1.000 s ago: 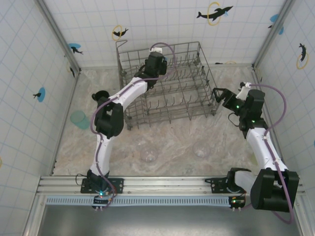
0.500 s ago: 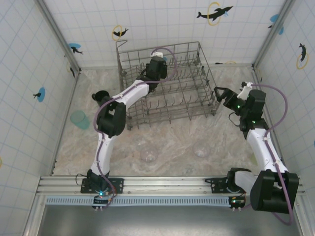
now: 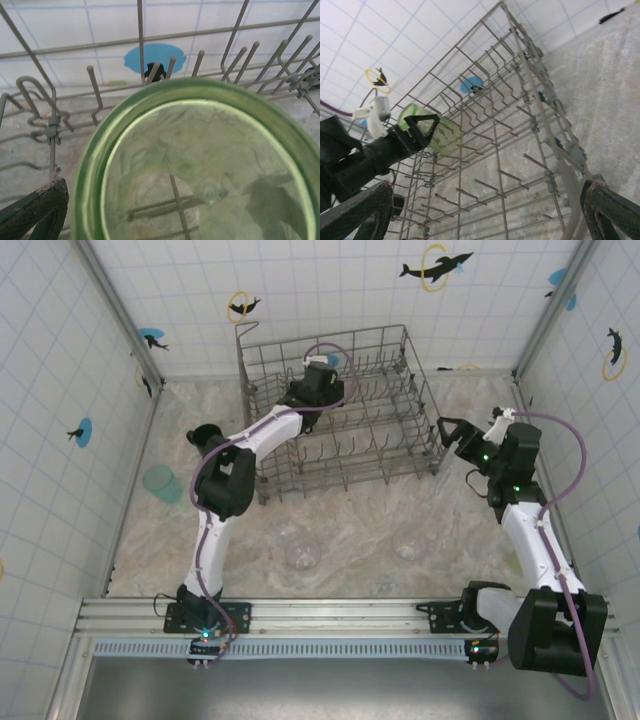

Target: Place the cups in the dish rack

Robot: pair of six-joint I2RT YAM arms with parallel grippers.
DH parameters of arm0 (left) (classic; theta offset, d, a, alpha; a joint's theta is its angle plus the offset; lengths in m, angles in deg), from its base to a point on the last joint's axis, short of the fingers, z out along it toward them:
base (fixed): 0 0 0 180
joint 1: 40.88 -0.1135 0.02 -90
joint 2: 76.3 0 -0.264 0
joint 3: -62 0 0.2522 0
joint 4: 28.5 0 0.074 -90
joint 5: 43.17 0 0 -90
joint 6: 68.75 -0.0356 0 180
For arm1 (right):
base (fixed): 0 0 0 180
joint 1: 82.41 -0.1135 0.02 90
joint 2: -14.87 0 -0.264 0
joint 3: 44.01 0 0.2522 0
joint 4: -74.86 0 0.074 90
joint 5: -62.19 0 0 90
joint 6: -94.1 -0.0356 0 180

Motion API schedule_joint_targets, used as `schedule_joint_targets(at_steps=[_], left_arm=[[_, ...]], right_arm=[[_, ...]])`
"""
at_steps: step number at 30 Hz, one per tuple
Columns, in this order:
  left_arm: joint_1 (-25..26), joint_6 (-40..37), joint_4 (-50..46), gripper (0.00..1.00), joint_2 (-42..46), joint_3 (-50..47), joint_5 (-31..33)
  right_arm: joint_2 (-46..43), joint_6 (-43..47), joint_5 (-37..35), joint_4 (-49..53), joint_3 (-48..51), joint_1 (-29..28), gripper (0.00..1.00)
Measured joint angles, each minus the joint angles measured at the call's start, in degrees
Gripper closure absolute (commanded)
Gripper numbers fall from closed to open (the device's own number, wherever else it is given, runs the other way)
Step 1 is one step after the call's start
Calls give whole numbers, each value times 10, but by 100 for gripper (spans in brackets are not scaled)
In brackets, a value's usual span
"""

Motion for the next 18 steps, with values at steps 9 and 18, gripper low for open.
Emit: schedule_joint_targets(at_steps=[9, 18], left_arm=[[0, 64, -64, 2, 94, -12, -35], [0, 101, -111, 2, 185, -21, -86]], right_arm=[[-18, -13, -122, 91, -11, 0, 0], [2, 1, -231, 206, -94, 0, 0]])
